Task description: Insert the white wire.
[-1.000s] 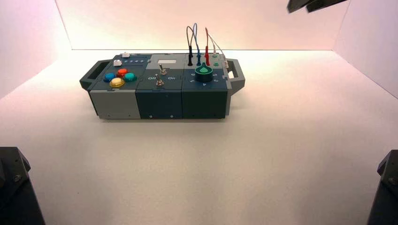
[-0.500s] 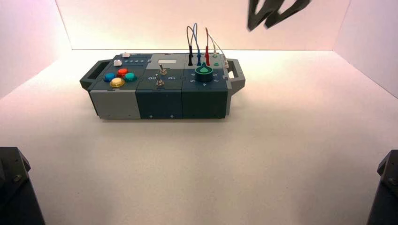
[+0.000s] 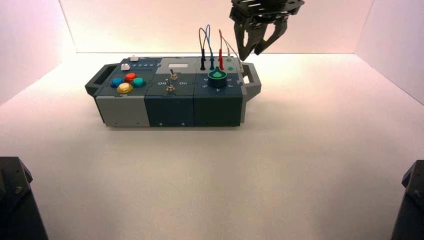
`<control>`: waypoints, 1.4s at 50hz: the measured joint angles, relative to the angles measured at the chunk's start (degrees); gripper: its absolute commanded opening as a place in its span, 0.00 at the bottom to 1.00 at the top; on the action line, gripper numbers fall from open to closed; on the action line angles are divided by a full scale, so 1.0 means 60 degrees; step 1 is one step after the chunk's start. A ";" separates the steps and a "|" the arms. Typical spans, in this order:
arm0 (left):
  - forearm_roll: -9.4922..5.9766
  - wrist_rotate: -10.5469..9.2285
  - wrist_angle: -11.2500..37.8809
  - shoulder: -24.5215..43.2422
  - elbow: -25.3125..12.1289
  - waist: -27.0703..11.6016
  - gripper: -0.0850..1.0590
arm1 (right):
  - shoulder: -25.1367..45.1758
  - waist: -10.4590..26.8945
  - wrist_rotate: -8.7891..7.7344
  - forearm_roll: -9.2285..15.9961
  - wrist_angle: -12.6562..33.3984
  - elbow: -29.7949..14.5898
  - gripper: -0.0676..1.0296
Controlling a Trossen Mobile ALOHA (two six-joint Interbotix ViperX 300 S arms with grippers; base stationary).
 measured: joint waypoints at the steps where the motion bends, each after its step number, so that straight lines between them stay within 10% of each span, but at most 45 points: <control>1: 0.0000 0.0000 0.0000 0.0000 0.0000 0.0000 0.09 | 0.0044 0.0015 0.0000 -0.0015 0.0000 -0.0015 0.64; 70: -0.0015 0.0000 0.0000 -0.0220 0.0000 0.0000 0.09 | 0.2109 -0.0015 -0.0264 -0.0425 0.0410 -0.1699 0.48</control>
